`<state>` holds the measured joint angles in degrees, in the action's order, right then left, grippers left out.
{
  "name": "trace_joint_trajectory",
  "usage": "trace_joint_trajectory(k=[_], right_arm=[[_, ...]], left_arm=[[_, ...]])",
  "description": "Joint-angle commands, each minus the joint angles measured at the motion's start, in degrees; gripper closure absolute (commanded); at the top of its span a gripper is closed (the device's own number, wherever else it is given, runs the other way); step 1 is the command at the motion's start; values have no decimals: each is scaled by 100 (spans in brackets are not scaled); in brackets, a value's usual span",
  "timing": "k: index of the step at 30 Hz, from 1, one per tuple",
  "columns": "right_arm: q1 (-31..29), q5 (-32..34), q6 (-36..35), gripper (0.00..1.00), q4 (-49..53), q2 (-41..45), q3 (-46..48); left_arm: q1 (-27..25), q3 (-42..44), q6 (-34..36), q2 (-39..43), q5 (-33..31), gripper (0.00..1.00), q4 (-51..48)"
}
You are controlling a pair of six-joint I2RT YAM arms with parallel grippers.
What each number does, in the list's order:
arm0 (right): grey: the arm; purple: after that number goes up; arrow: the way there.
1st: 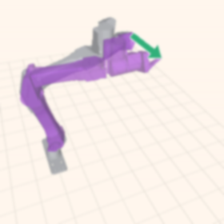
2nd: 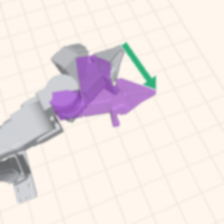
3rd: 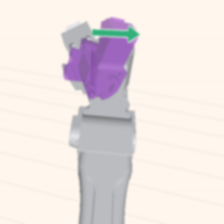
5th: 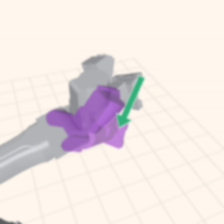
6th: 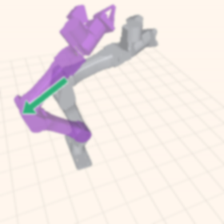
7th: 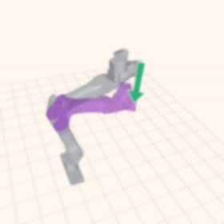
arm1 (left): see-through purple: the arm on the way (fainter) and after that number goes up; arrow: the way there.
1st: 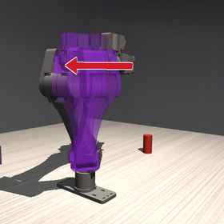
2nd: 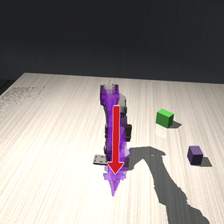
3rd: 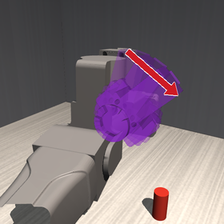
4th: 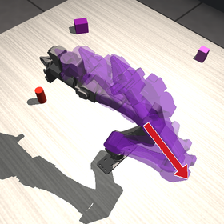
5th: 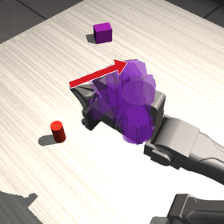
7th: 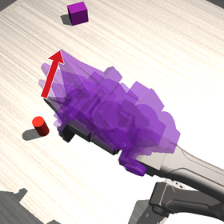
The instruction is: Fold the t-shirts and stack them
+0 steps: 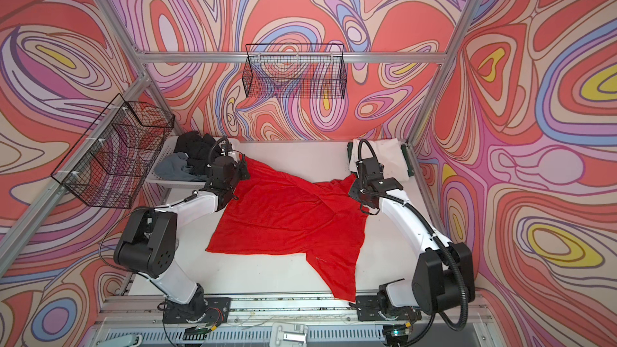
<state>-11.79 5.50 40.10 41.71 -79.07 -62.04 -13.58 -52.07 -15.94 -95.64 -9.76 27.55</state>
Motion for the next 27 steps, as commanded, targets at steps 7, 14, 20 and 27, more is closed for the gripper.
trace_joint_trajectory(k=[7,14,20,27], right_arm=[[204,-82,145,100,77,317,371],[212,-161,251,100,26,361,561],[204,-263,328,100,-61,360,692],[214,-220,366,100,-199,227,920]], left_arm=[[-196,899,33,187,-791,100,794],[-295,945,-188,190,-1065,100,260],[-439,962,-880,351,-2186,96,-698],[-539,499,-1531,462,-2605,62,-2287]])
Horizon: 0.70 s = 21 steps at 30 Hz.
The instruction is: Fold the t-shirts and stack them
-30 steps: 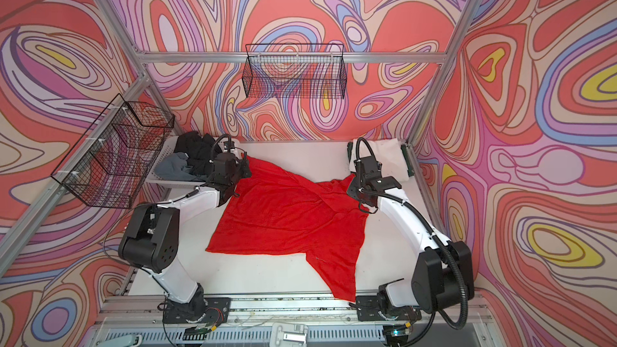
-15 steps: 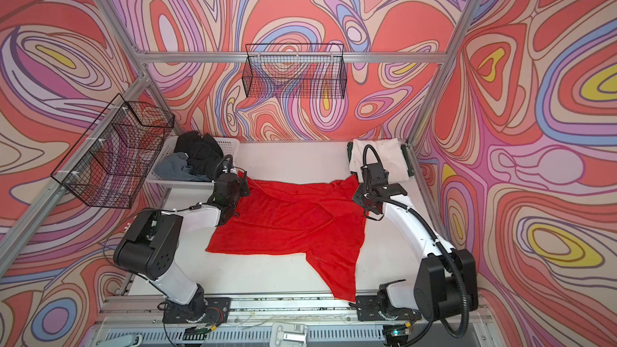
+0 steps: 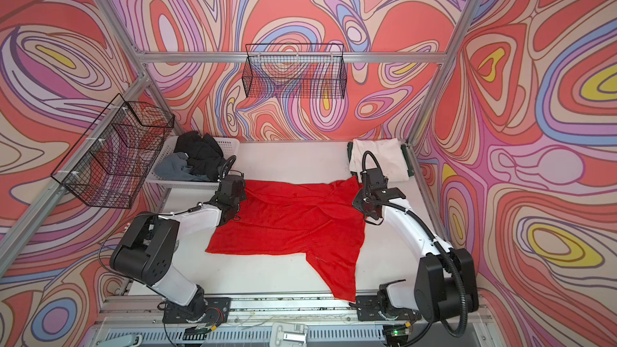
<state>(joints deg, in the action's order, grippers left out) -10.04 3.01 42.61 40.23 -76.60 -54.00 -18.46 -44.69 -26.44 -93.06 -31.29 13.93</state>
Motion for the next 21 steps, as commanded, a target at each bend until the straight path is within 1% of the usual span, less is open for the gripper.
trace_joint_trajectory(k=[1,3,5,7,8,9,10,11,12,14,16,18,21], right_arm=[[39,23,114,100,-54,-41,140],[44,16,117,100,-62,-75,191],[38,50,117,100,-75,-97,246],[41,85,73,100,-68,-109,267],[59,93,3,89,-53,-131,254],[64,106,-121,74,-10,-180,180],[64,171,-222,64,86,-230,68],[72,292,-350,55,205,-320,-111],[74,372,-464,50,254,-394,-276],[89,441,-665,47,118,-568,-611],[136,295,-835,46,-228,-861,-822],[172,234,-975,45,-494,-1386,-1088],[211,115,-1216,45,-755,-2193,-1605]], left_arm=[[-73,-243,-558,267,-430,62,-1016],[-99,-206,-656,484,-334,60,-1099],[-106,-193,-753,599,-264,56,-1127],[-112,-319,-758,613,-123,56,-1234],[-107,-432,-741,571,-42,56,-1305],[-110,-548,-753,509,47,56,-1393],[-114,-689,-751,435,120,56,-1487],[-107,-860,-724,349,202,53,-1653],[-105,-1004,-724,257,244,52,-1796],[-105,-1269,-752,72,299,52,-2023],[-106,-1355,-646,-101,426,51,-1945],[-105,-1502,-606,-346,484,45,-1971],[-103,-1889,-410,-846,672,41,-2071]])
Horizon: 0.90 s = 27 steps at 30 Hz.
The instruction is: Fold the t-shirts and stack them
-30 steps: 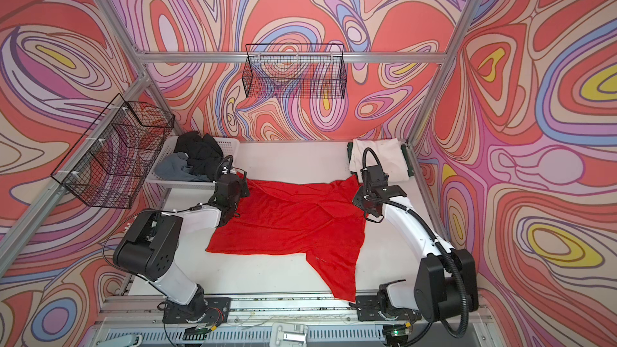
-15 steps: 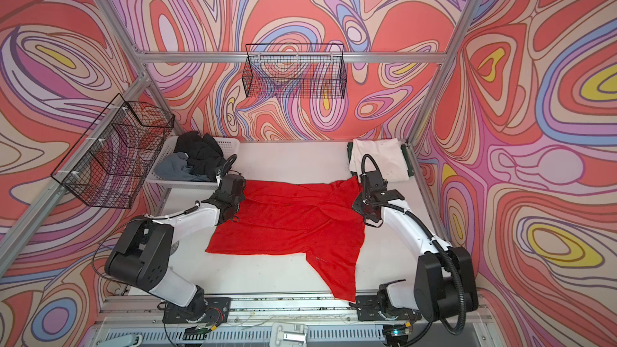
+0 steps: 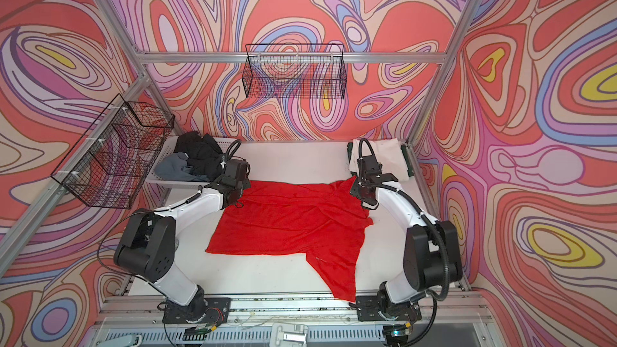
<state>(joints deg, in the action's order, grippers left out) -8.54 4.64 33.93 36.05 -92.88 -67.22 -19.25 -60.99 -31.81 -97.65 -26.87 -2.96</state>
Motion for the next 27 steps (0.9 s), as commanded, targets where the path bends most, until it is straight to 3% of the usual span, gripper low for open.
trace_joint_trajectory(k=[1,6,7,9,13,14,20,27], right_arm=[[63,-48,-422,45,-373,-850,-474],[68,273,-570,44,-313,-1859,-1210],[71,320,-597,45,-320,-1983,-1316],[71,422,-620,49,-359,-2150,-1463],[93,668,-668,63,-438,-2330,-1658],[104,668,-669,69,-451,-2364,-1692],[246,586,-677,98,-544,-2615,-1901],[459,564,-626,100,-663,-2725,-2045]], left_arm=[[-20,-446,198,-571,285,40,-490],[-28,-1450,553,-1432,527,40,-1175],[-28,-1599,558,-1573,540,43,-1435],[-28,-1836,563,-1819,543,54,-1691],[-18,-2220,500,-2251,493,98,-2113],[-10,-2307,484,-2342,478,100,-2230],[48,-2794,344,-2833,570,100,-2731],[126,-2744,130,-2779,414,100,-2903]])
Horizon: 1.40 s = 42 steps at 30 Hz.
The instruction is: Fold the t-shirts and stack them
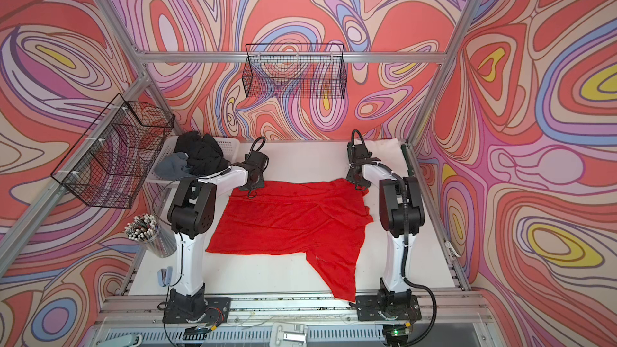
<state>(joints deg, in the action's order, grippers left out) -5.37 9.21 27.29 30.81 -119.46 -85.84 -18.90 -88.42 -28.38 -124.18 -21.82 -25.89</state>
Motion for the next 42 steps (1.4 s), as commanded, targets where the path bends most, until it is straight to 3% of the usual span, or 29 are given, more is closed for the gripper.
trace_joint_trajectory(k=[1,10,16,20,22,23,26,29,30,36,42], right_arm=[[183,113,60,100,-152,-58,-195],[404,41,228,100,-326,-187,-290],[407,-187,176,100,-367,-515,-635],[408,-279,96,100,-301,-706,-981],[405,-420,24,100,-252,-720,-1111],[405,-479,-7,98,-228,-680,-1124],[405,-693,-55,66,-308,-396,-937],[406,-1156,-66,47,-369,-28,-674],[410,-1297,-75,42,-349,104,-588],[405,-1714,26,16,-298,1043,301],[411,-1445,217,13,156,2407,1569]], left_arm=[[95,-2,-262,-116,-137,100,-681],[97,74,-632,-52,-505,100,-921],[153,-691,-447,-521,-716,100,-1176],[313,-1359,-441,-898,-552,100,-1700],[337,-1276,-427,-809,-452,100,-1638],[338,-1135,-428,-677,-404,100,-1513],[337,-602,-470,-141,-213,100,-1104],[325,-288,-427,296,117,63,-905],[309,-205,-414,421,189,57,-869],[119,395,-223,1228,390,30,-629],[-150,1599,-424,2473,341,21,-401]])
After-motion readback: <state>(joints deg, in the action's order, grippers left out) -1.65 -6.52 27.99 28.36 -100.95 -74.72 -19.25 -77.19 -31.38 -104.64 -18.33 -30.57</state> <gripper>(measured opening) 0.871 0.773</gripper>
